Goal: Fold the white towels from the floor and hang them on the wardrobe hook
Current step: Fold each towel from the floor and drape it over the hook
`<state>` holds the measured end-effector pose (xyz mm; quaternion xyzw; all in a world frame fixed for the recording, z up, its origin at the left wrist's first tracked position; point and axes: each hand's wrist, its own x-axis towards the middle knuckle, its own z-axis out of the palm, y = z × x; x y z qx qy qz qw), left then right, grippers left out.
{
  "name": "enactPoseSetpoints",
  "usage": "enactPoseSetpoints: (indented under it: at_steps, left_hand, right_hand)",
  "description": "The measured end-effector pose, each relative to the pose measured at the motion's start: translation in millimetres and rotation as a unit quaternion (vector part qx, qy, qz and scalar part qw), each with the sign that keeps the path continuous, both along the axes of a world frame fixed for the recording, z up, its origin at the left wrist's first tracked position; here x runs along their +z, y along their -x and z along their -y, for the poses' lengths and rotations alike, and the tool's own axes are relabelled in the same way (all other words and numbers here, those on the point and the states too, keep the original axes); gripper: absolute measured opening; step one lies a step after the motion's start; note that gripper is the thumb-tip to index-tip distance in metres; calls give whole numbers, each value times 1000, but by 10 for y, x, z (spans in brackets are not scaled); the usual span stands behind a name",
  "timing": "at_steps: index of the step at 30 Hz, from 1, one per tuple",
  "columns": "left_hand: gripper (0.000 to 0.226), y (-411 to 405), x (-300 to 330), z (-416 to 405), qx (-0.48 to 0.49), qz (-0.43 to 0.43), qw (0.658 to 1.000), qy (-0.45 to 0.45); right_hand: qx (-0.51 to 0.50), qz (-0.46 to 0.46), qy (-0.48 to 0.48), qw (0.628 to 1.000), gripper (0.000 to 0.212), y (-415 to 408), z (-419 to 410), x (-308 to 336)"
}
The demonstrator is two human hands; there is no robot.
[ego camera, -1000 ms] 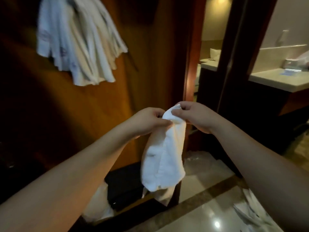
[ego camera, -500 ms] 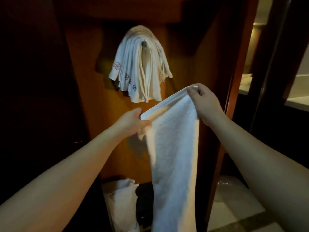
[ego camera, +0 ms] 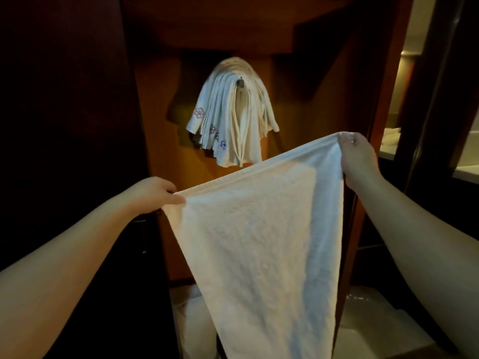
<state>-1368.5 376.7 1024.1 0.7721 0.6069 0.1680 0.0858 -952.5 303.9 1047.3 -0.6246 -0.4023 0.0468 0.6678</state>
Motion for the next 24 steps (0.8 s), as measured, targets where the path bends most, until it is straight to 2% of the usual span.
enactPoseSetpoints:
  at_steps: [3,5,6,8,10,13,15,17,19,22,24]
  left_hand:
    - [15,81,13,-1,-26,46,999,-5]
    - [12,79,10,10,-51,170,984,0]
    - [12,63,15,27,-64,272,960,18]
    - [13,24,24,56,-81,470,877,54]
    - [16,-35,24,45,-101,585,802,67]
    - [20,-170,19,15,-110,657,740,91]
    - [13,-267,8,1,-63,701,700,121]
    - [17,-352,-39,-13,16,727,670,152]
    - [21,-445,-105,-1,68,729,659,175]
    - [20,-631,-249,88,93,743,636,188]
    - [19,-784,-328,222,101,762,610,193]
  right_hand:
    - [-21,13,10,1000,29,-81,11,-23]
    - [-35,6,9,999,27,-120,22,-5]
    - [-44,7,9,999,27,-142,30,9]
    - [-62,9,9,998,25,-173,57,30]
    - [-69,-1,13,998,25,-196,68,18]
    - [-31,-54,38,997,31,-202,54,-53]
    - [20,-140,67,988,38,-176,50,-126]
    - [84,-262,95,957,41,-111,45,-239]
    - [121,-357,127,917,33,33,49,-391]
    - [171,-479,128,851,20,389,68,-578]
    - [202,-520,106,823,29,693,143,-646]
